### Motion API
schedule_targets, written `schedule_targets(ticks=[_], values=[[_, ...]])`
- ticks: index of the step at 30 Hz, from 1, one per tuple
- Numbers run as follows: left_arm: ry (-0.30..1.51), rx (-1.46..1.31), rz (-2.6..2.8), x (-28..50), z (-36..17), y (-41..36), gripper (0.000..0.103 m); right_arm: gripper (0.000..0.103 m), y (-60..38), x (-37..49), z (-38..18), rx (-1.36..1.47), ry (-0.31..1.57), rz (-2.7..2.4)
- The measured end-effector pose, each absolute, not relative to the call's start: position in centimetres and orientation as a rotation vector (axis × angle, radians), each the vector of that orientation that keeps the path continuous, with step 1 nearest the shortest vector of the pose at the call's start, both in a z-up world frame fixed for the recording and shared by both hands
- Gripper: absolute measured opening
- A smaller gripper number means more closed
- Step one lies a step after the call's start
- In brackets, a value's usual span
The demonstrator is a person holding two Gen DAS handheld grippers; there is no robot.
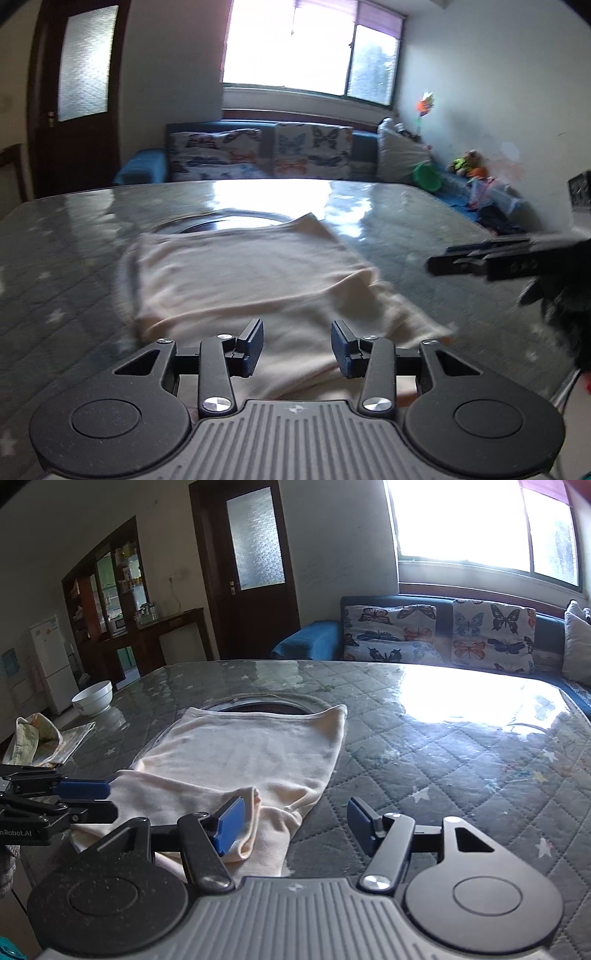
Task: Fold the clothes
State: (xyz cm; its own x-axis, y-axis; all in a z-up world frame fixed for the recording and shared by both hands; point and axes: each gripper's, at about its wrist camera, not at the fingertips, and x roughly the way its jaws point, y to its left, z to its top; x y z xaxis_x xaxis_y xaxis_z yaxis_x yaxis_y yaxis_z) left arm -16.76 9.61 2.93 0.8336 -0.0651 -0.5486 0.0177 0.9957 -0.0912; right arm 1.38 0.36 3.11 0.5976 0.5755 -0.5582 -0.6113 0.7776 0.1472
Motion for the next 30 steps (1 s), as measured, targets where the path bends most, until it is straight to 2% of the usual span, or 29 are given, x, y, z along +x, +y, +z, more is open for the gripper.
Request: schedule_targets(ticks=[13, 19, 23, 26, 30], values=[[0.666, -0.052, 0.096, -20.9, 0.7, 13.9, 0.048, 0.062, 2.9, 1.2, 1.5, -0.092, 0.689, 0.765], [0.689, -0.066, 0.109, -21.0, -0.1, 14.3, 0.048, 0.053, 4.7, 1.8, 0.3, -0.119, 0.732, 0.789], [0.689, -0.063, 0.115, -20.7, -0.2, 14.3, 0.048, 0.042, 5.5, 1.9, -0.4, -0.130, 0.749, 0.793], [0.689, -0.053, 0.116, -20.7, -0.3, 14.1, 0.048, 0.041, 5.9, 1.8, -0.5, -0.147, 0.756, 0.781], [0.687, -0.044, 0.118, -20.6, -0.5, 13.8, 0.048, 0.034, 6.0, 1.7, -0.4, -0.154, 0.749, 0.758]])
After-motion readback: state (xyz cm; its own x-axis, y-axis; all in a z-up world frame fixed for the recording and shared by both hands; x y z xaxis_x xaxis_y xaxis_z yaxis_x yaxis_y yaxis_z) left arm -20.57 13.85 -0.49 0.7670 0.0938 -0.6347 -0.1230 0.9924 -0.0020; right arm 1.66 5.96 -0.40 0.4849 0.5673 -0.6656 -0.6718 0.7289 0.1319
